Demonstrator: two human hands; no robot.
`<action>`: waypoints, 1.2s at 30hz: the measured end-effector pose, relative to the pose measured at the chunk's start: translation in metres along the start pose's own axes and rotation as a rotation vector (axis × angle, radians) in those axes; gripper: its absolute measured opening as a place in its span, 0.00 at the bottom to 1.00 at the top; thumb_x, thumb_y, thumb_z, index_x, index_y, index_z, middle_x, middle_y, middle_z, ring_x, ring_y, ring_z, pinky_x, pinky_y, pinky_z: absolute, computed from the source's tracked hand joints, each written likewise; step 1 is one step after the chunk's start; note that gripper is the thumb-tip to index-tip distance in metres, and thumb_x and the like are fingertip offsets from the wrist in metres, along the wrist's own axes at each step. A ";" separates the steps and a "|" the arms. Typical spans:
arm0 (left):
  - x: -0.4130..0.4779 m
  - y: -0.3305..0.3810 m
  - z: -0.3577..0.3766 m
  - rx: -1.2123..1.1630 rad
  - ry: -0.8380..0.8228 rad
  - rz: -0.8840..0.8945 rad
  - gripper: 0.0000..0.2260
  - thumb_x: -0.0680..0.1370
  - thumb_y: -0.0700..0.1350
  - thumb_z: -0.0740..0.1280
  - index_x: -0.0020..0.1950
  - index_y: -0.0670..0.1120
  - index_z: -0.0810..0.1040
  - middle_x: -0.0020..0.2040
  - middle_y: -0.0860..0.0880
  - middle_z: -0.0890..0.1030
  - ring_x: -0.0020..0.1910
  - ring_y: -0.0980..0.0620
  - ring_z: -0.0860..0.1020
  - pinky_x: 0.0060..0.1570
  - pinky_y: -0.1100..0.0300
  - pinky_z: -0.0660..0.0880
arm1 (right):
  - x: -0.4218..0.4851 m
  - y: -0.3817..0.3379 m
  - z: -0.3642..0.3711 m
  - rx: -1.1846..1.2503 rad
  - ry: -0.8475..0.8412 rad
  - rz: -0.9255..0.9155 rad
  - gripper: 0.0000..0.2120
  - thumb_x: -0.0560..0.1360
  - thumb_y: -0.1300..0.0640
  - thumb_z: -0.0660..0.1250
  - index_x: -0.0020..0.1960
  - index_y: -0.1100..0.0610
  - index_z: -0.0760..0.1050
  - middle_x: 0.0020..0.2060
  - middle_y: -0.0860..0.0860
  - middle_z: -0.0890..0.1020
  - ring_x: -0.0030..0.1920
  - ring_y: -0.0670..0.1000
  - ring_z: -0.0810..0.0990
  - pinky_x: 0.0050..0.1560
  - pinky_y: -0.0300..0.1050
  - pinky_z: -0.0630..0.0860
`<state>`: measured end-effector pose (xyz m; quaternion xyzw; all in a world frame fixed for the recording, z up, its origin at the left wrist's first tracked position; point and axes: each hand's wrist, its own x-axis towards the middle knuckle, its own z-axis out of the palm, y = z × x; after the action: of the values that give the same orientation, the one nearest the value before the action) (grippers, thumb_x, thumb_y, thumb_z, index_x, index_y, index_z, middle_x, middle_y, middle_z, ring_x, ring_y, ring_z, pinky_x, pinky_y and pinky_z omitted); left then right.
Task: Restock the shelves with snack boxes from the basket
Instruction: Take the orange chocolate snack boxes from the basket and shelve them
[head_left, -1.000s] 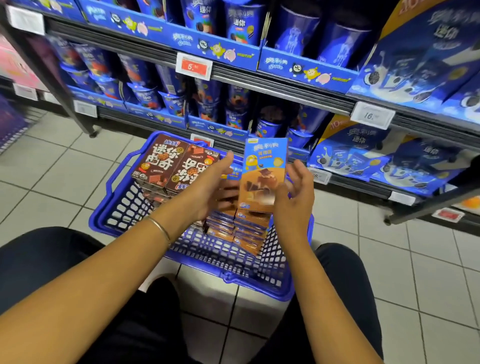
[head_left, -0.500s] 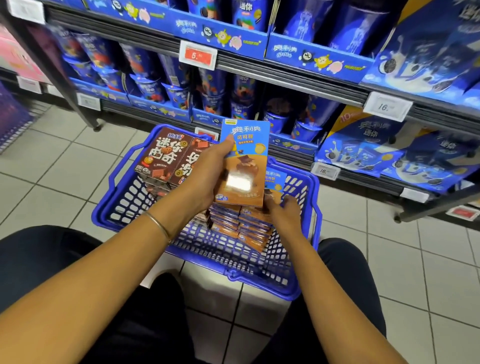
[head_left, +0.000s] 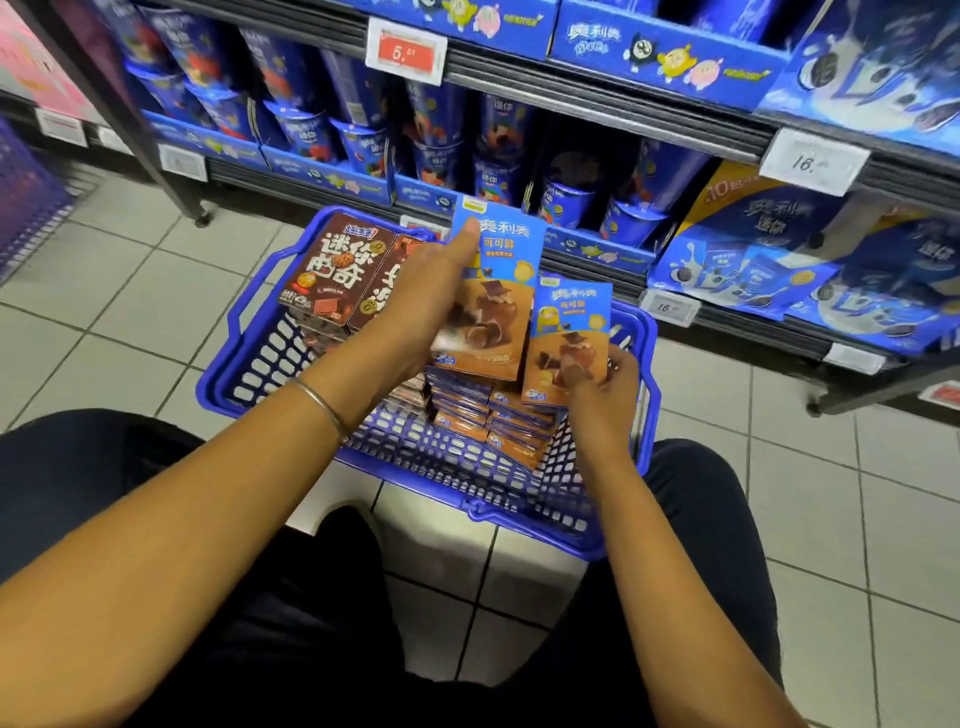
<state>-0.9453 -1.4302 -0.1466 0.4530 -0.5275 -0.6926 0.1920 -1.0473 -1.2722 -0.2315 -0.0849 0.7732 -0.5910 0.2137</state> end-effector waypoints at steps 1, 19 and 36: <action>0.001 -0.002 -0.002 0.003 -0.005 0.003 0.23 0.85 0.62 0.62 0.58 0.43 0.81 0.48 0.35 0.85 0.37 0.45 0.82 0.39 0.51 0.84 | -0.003 -0.007 -0.002 0.054 0.014 -0.009 0.14 0.76 0.59 0.72 0.58 0.50 0.72 0.52 0.48 0.82 0.49 0.47 0.84 0.48 0.45 0.81; -0.005 0.005 -0.016 -0.179 -0.195 -0.033 0.14 0.80 0.46 0.74 0.62 0.40 0.84 0.52 0.43 0.88 0.46 0.47 0.88 0.42 0.56 0.83 | -0.032 -0.070 0.047 0.251 -0.330 -0.041 0.12 0.79 0.43 0.65 0.59 0.47 0.77 0.53 0.52 0.85 0.52 0.50 0.86 0.51 0.52 0.84; -0.011 0.023 -0.035 -0.176 -0.034 0.000 0.30 0.76 0.46 0.79 0.74 0.40 0.73 0.58 0.43 0.87 0.52 0.43 0.88 0.48 0.50 0.85 | -0.022 0.013 0.104 -0.366 -0.122 0.011 0.25 0.78 0.56 0.65 0.74 0.53 0.67 0.59 0.60 0.78 0.63 0.62 0.73 0.64 0.56 0.69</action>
<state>-0.9161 -1.4500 -0.1224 0.4226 -0.4678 -0.7439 0.2219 -0.9812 -1.3514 -0.2612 -0.1537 0.8538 -0.4332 0.2445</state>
